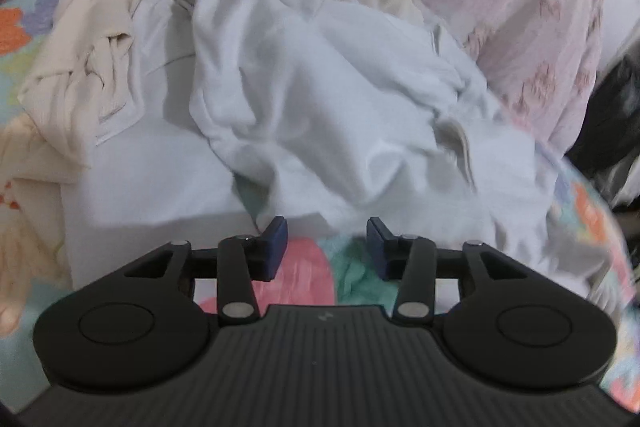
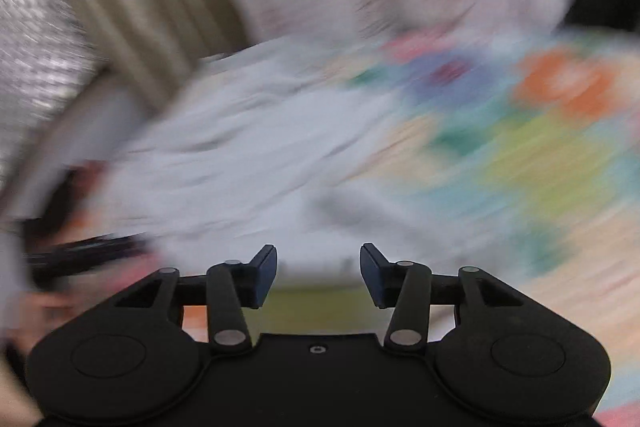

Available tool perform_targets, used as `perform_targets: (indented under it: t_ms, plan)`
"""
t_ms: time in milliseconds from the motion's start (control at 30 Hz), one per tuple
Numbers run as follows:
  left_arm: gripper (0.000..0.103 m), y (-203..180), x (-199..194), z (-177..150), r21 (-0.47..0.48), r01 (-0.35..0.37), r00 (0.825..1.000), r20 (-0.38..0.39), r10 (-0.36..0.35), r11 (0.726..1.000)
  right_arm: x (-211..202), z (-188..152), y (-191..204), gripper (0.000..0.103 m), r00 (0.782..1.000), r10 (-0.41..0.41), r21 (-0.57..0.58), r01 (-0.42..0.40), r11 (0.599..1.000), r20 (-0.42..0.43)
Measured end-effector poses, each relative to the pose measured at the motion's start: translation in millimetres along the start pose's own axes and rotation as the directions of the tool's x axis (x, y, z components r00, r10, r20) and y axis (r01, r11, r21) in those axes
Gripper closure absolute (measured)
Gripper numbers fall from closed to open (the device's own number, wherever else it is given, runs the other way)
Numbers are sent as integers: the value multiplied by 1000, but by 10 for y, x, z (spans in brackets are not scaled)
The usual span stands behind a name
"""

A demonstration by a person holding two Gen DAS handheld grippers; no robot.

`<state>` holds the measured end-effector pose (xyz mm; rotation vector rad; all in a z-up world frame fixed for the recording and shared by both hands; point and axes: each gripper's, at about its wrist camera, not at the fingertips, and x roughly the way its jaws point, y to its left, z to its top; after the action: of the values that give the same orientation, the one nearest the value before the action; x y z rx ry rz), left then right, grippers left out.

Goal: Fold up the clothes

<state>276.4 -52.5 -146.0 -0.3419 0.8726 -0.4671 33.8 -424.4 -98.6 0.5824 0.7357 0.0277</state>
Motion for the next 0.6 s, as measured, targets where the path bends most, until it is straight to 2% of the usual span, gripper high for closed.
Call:
perform_targets:
  t_ms: [33, 100, 167, 200, 267, 300, 333, 433, 500, 533, 567, 600]
  plan:
    - [56, 77, 0, 24, -52, 30, 1000, 7, -29, 998, 140, -87, 56, 43, 999, 45, 27, -44, 999, -31]
    - [56, 219, 1, 44, -144, 90, 996, 31, -87, 985, 388, -258, 98, 40, 996, 58, 79, -52, 996, -69]
    - [56, 230, 110, 108, -134, 84, 996, 13, -83, 987, 589, -408, 21, 40, 993, 47, 163, -29, 986, -104]
    - [53, 223, 178, 148, -121, 72, 997, -3, -73, 990, 626, -462, -58, 40, 991, 81, 223, -55, 973, -109]
    - [51, 210, 314, 228, -93, 51, 998, -35, -54, 994, 623, -568, -223, 40, 970, 220, 351, -171, 921, -106]
    - [51, 209, 356, 274, -90, 52, 998, -41, -56, 995, 598, -597, -260, 40, 960, 256, 371, -198, 907, -114]
    - [48, 210, 364, 309, -96, 64, 997, -36, -68, 993, 555, -599, -267, 40, 961, 243, 351, -183, 918, -134]
    - [45, 176, 372, 340, -86, 81, 996, -28, -84, 993, 438, -530, -211, 43, 982, 40, 162, -10, 987, -187]
    - [46, 141, 383, 323, -60, 82, 996, -29, -84, 995, 380, -474, -176, 45, 976, -120, 17, 125, 992, -182]
    - [46, 140, 368, 302, -55, 93, 995, -15, -94, 994, 379, -443, -170, 45, 964, -224, -68, 216, 974, -143]
    - [46, 159, 343, 280, -71, 113, 994, 3, -113, 991, 396, -418, -158, 44, 932, -353, -162, 336, 928, -85]
    - [46, 186, 315, 256, -97, 136, 991, 20, -134, 986, 415, -372, -184, 43, 886, -462, -217, 446, 869, -29]
